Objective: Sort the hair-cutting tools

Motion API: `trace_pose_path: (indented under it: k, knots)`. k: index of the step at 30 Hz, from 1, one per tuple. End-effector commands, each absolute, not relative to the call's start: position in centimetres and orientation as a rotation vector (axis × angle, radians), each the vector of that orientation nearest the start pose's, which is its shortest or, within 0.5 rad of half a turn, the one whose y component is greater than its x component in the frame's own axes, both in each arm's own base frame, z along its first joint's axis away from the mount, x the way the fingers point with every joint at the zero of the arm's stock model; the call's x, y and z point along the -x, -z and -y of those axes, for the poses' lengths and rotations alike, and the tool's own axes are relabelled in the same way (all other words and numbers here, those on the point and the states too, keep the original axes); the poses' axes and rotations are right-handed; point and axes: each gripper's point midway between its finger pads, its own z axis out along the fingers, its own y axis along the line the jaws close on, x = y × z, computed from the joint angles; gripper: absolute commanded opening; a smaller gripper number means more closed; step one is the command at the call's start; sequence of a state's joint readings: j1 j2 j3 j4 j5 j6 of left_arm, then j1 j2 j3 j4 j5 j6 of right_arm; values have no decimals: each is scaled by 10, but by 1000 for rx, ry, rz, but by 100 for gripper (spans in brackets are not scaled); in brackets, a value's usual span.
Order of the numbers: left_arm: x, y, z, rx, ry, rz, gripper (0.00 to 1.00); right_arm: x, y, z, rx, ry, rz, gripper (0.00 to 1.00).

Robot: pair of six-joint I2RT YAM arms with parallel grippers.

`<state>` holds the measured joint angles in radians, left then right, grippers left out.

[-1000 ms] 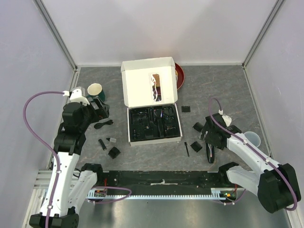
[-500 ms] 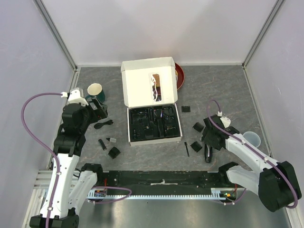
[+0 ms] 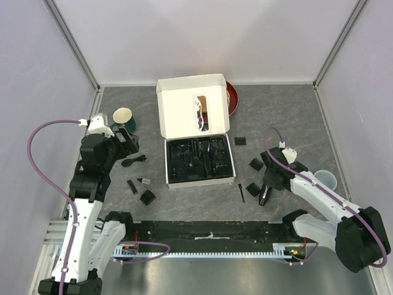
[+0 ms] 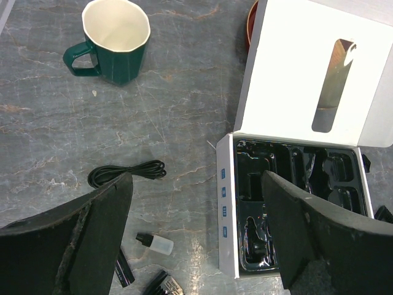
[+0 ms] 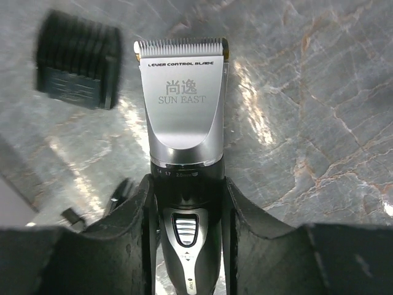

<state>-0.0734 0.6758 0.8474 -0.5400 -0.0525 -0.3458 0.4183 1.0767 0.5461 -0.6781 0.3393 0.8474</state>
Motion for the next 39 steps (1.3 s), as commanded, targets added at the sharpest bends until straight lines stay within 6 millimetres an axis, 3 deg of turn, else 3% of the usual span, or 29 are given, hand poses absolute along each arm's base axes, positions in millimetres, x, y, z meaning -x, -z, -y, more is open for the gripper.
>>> trace_pose_path:
  k: [1, 5, 10, 12, 14, 15, 16, 18, 19, 20, 21, 22, 24, 28, 34, 39]
  knots:
    - [-266, -258, 20, 275, 194, -1899, 92, -238, -96, -72, -587, -70, -2367, 0]
    - [-269, -253, 28, 247, 231, -1925, 92, -259, -133, -101, -495, -267, -2287, 0]
    - [-268, -255, 45, 207, 337, -1939, 92, -286, -181, -158, -334, -528, -2154, 0]
    - [-265, -259, 57, 180, 417, -1936, 93, -293, -191, -175, -283, -556, -2128, 0]
    - [-261, -256, 65, 163, 467, -1948, 93, -300, -215, -201, -227, -623, -2047, 0]
    - [-259, -255, 66, 163, 473, -1949, 93, -303, -215, -211, -198, -622, -2038, 0]
    - [-256, -249, 66, 167, 476, -1958, 94, -304, -233, -229, -160, -661, -1979, 0]
    - [-253, -245, 66, 172, 476, -1962, 95, -308, -232, -249, -110, -639, -1960, 0]
    - [-251, -241, 66, 175, 476, -1965, 95, -305, -244, -269, -56, -653, -1928, 0]
    - [-249, -240, 67, 175, 486, -1967, 95, -308, -245, -273, -53, -616, -1912, 0]
    - [-248, -239, 68, 174, 491, -1968, 96, -311, -234, -284, -22, -583, -1929, 0]
    - [-247, -234, 69, 172, 497, -1978, 96, -310, -239, -297, 13, -583, -1906, 0]
    - [-244, -231, 70, 173, 506, -1983, 96, -315, -226, -309, 37, -541, -1916, 0]
    - [-239, -225, 70, 170, 509, -1997, 96, -319, -215, -324, 59, -516, -1907, 0]
    - [-233, -217, 66, 173, 482, -2019, 96, -317, -193, -331, 80, -489, -1901, 0]
    - [-233, -212, 64, 183, 465, -2027, 95, -322, -178, -326, 53, -422, -1911, 0]
